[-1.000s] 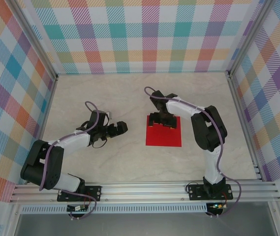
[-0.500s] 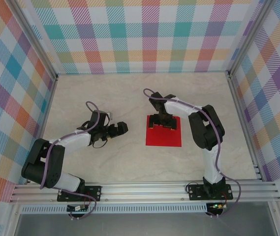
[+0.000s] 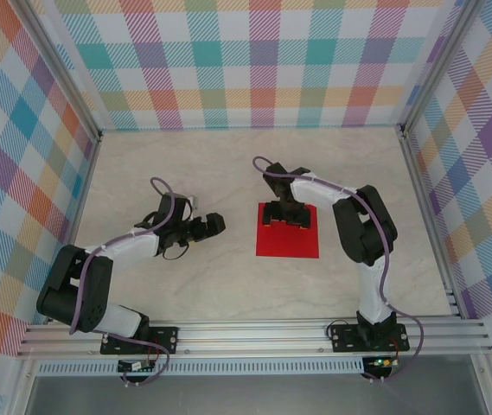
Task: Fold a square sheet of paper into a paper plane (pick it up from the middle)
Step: Fold the square sheet of paper in half at the center of the table.
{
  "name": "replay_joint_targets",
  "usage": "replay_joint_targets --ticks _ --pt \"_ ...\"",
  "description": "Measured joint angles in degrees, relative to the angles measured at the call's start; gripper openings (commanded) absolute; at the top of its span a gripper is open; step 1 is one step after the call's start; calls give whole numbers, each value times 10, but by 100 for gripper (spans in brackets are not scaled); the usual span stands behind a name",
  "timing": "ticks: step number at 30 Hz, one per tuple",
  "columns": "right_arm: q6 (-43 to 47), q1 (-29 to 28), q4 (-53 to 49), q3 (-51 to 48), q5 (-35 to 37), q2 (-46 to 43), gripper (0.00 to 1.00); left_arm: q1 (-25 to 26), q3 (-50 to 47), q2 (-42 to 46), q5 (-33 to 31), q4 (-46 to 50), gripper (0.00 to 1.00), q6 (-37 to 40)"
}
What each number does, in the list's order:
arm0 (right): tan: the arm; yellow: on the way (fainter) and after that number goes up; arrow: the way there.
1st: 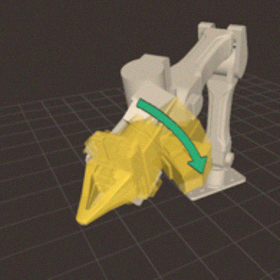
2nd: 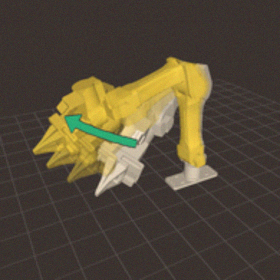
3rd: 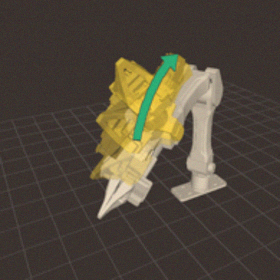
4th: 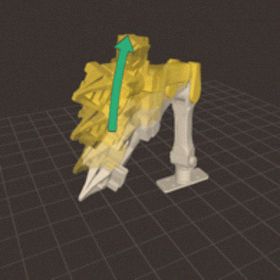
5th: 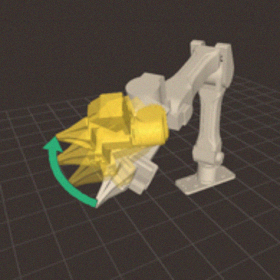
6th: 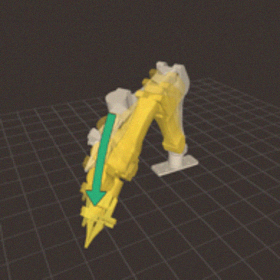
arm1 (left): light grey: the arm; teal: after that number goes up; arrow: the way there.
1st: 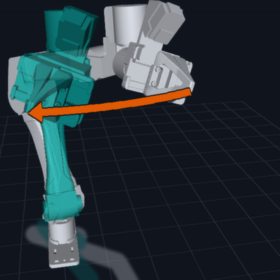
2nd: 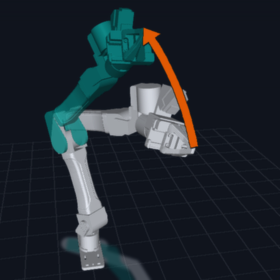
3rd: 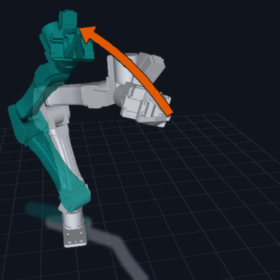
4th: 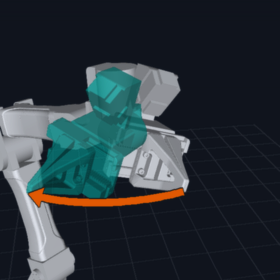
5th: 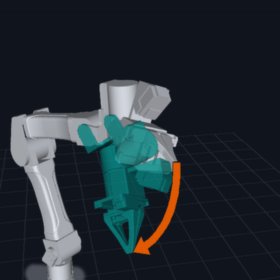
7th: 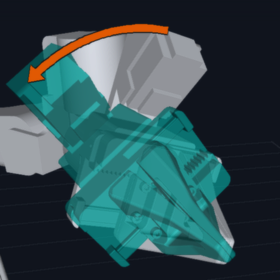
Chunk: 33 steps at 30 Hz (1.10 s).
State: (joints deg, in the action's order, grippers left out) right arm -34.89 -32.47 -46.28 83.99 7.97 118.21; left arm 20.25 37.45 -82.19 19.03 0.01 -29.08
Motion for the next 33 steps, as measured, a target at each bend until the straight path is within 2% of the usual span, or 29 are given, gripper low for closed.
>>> replay_joint_targets --ticks 9,17,33 --pt "10 0 0 -4 0 -4 88 0 0 6 0 0 100 0" --pt "16 0 -6 -1 0 -8 99 1 0 6 4 0 100 0" --pt "23 -5 -14 -11 0 -9 100 4 0 6 11 0 100 2"
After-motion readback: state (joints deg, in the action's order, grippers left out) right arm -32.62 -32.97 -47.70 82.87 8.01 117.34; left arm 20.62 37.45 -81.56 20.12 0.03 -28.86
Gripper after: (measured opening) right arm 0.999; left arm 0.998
